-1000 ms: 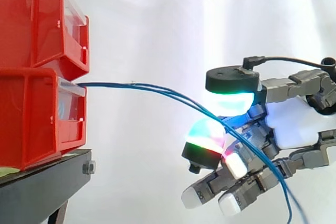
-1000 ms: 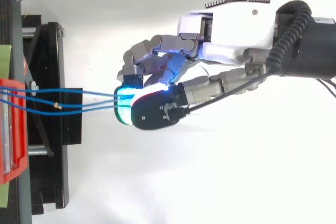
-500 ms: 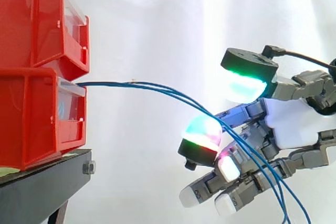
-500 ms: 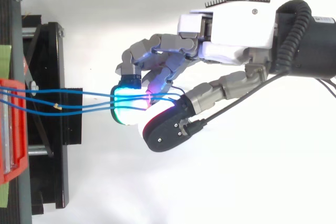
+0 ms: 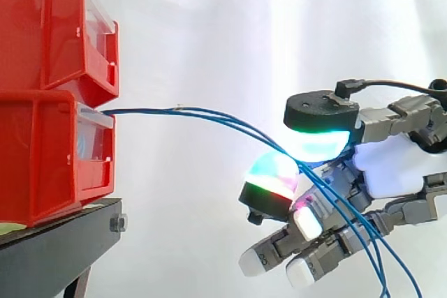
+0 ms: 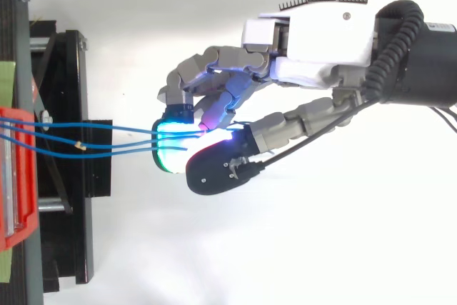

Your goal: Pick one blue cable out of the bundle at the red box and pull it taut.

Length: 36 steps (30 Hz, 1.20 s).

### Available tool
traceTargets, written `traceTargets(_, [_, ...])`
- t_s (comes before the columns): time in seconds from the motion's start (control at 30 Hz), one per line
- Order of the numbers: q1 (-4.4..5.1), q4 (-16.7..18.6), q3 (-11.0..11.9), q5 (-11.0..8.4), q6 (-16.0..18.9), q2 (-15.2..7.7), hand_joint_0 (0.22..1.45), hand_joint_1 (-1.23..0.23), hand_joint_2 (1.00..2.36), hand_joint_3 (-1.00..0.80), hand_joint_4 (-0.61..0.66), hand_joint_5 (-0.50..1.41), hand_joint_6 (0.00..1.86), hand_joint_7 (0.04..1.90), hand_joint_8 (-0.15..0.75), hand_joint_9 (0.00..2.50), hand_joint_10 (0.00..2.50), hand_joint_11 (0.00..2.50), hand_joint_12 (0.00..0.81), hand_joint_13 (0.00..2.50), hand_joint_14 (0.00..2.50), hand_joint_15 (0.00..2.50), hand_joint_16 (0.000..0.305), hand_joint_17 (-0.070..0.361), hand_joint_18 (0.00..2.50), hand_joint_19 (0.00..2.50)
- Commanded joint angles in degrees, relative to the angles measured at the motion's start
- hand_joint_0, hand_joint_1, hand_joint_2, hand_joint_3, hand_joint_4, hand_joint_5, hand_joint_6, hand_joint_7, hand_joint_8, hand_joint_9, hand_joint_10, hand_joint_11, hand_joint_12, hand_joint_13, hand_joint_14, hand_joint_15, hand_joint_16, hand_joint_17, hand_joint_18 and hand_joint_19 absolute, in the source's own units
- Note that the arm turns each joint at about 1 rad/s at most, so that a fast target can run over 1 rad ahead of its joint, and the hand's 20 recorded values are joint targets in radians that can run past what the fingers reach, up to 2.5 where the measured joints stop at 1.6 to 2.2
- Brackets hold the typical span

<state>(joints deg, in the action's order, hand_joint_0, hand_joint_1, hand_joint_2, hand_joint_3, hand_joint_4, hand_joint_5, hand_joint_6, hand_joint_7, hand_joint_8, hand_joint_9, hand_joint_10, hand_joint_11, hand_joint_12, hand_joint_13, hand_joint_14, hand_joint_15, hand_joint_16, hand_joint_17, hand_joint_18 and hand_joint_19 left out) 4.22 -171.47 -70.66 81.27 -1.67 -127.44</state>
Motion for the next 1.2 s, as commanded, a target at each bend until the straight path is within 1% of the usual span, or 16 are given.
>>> traceTargets(0.0, [0.0,0.0,0.0,0.03,0.0,0.0,0.58,-0.8,1.02,-0.19,0.17,-0.13,0.82,1.08,0.335,0.75,0.01,0.5,0.349,0.3,0.0,0.11,0.049,0.111,0.39,0.29])
traceTargets(0.03, [0.0,0.0,0.0,0.03,0.0,0.0,0.59,-0.86,1.02,-0.23,0.18,-0.14,0.82,1.08,0.33,0.73,0.01,0.51,0.349,0.28,0.0,0.11,0.049,0.111,0.39,0.27])
traceTargets(0.1, [0.0,0.1,0.0,0.03,0.0,0.0,0.62,-0.9,1.01,-0.36,0.19,-0.14,0.83,1.06,0.326,0.73,0.01,0.52,0.349,0.27,0.0,0.1,0.05,0.112,0.38,0.27])
traceTargets(0.17, [0.09,0.1,0.0,0.03,0.0,0.0,0.59,-0.93,1.0,-0.5,0.2,-0.14,0.83,1.06,0.323,0.72,0.01,0.51,0.353,0.27,0.0,0.1,0.05,0.114,0.38,0.26])
traceTargets(0.23, [0.0,0.0,0.0,0.03,0.0,0.0,0.56,-0.91,1.0,-0.5,0.2,-0.14,0.83,1.03,0.324,0.72,0.01,0.51,0.356,0.27,0.0,0.1,0.051,0.116,0.38,0.27])
traceTargets(0.33, [0.09,0.0,0.0,0.03,0.0,0.0,0.49,-0.78,1.0,-0.5,0.21,-0.14,0.82,1.03,0.337,0.74,0.01,0.49,0.374,0.28,0.0,0.1,0.055,0.124,0.4,0.29])
traceTargets(0.4, [0.09,0.0,0.0,0.03,0.0,0.0,0.47,-0.69,1.0,-0.5,0.21,-0.13,0.81,1.03,0.35,0.78,0.01,0.49,0.383,0.29,0.0,0.1,0.057,0.128,0.41,0.29])
traceTargets(0.43, [0.09,0.0,0.0,0.03,0.0,0.0,0.48,-0.63,1.0,-0.5,0.2,-0.12,0.8,1.04,0.346,0.79,0.01,0.49,0.379,0.29,0.01,0.11,0.056,0.126,0.41,0.29])
traceTargets(0.5, [0.09,0.0,0.0,-0.15,0.0,0.0,0.53,-0.56,1.0,-0.5,0.17,-0.12,0.79,1.07,0.328,0.79,0.01,0.48,0.361,0.3,0.01,0.11,0.052,0.116,0.38,0.31])
traceTargets(0.53, [0.09,0.0,0.0,-0.15,0.0,0.0,0.55,-0.54,1.0,-0.48,0.17,-0.12,0.78,1.08,0.324,0.79,0.01,0.49,0.355,0.3,0.0,0.11,0.051,0.114,0.38,0.31])
traceTargets(0.57, [0.09,0.0,0.0,-0.15,0.0,0.0,0.57,-0.53,1.01,-0.4,0.16,-0.11,0.78,1.1,0.318,0.8,0.01,0.49,0.348,0.3,0.0,0.12,0.05,0.111,0.37,0.31])
traceTargets(0.63, [0.09,0.0,0.0,-0.15,0.0,0.0,0.58,-0.53,1.01,-0.33,0.15,-0.11,0.78,1.1,0.317,0.8,0.01,0.49,0.346,0.3,0.01,0.12,0.049,0.11,0.37,0.31])
traceTargets(0.73, [0.09,0.0,0.0,-0.15,0.0,0.0,0.58,-0.59,1.02,-0.25,0.16,-0.12,0.78,1.1,0.322,0.8,0.01,0.5,0.347,0.3,0.0,0.12,0.049,0.111,0.37,0.31])
traceTargets(0.87, [0.09,0.0,0.0,-0.15,0.0,0.0,0.58,-0.67,1.02,-0.19,0.17,-0.12,0.79,1.09,0.328,0.79,0.01,0.5,0.348,0.3,0.0,0.12,0.049,0.111,0.37,0.29])
traceTargets(1.17, [0.09,0.0,0.0,0.03,0.0,0.0,0.58,-0.79,1.02,-0.14,0.17,-0.11,0.79,1.08,0.332,0.78,0.01,0.52,0.353,0.3,0.0,0.11,0.05,0.113,0.39,0.28])
